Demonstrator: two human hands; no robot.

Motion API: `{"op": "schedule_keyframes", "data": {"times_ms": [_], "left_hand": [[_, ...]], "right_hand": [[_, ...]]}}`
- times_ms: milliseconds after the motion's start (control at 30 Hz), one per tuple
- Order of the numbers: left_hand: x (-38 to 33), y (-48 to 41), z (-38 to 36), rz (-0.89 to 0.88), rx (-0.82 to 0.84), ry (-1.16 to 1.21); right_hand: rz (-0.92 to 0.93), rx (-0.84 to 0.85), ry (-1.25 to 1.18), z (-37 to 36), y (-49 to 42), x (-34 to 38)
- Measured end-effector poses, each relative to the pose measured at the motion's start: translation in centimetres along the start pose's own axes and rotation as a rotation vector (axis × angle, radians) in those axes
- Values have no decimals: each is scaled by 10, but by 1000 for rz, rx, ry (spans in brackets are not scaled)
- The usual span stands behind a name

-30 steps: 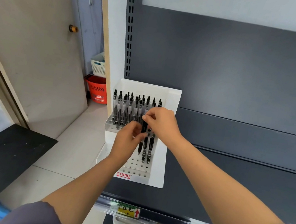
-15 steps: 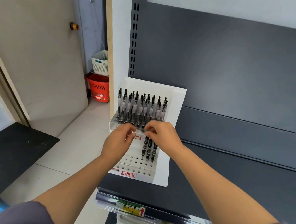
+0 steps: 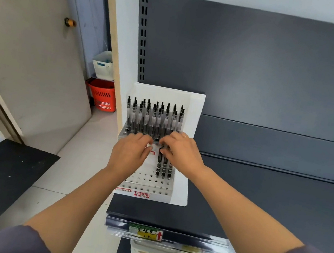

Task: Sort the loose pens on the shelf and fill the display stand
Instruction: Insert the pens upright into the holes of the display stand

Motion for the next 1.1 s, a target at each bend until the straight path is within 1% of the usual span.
{"op": "schedule_keyframes", "data": {"times_ms": [100,167,333,533,700,867,967,1100], "left_hand": [[-39,-14,1,-121,-4,-32],[-75,-25,-6,-196,13,-43],[-188,-45,-49,-343,95,-10],[-361,-43,-140,-489,261,48],[-498,-34,-198,-576,341,139],[-600,-42,-253,-631,445,160],[-628,-52,-281,-626,515,175],[-660,-76,-349,-593,651,130]], "right_hand": [[-45,-68,5,17,19,-27],[-97,-68,22,26,40,-58],[-225,-15,59,50,115,-157],[-442,112,71,83,252,-298],[-626,174,90,111,360,-401],[-820,194,-15,124,440,-495],[-876,181,-60,125,458,-530],[-908,220,-64,117,465,-590]]}}
Point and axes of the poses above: each hand's wrist, its own y-axis away from the middle knuckle, its own z-axis out of the back of the hand, x = y × z, the point moved 9 cm from there along -y, towards the middle knuckle, and after that the axes turned 5 degrees about y, right-handed, at the moved point
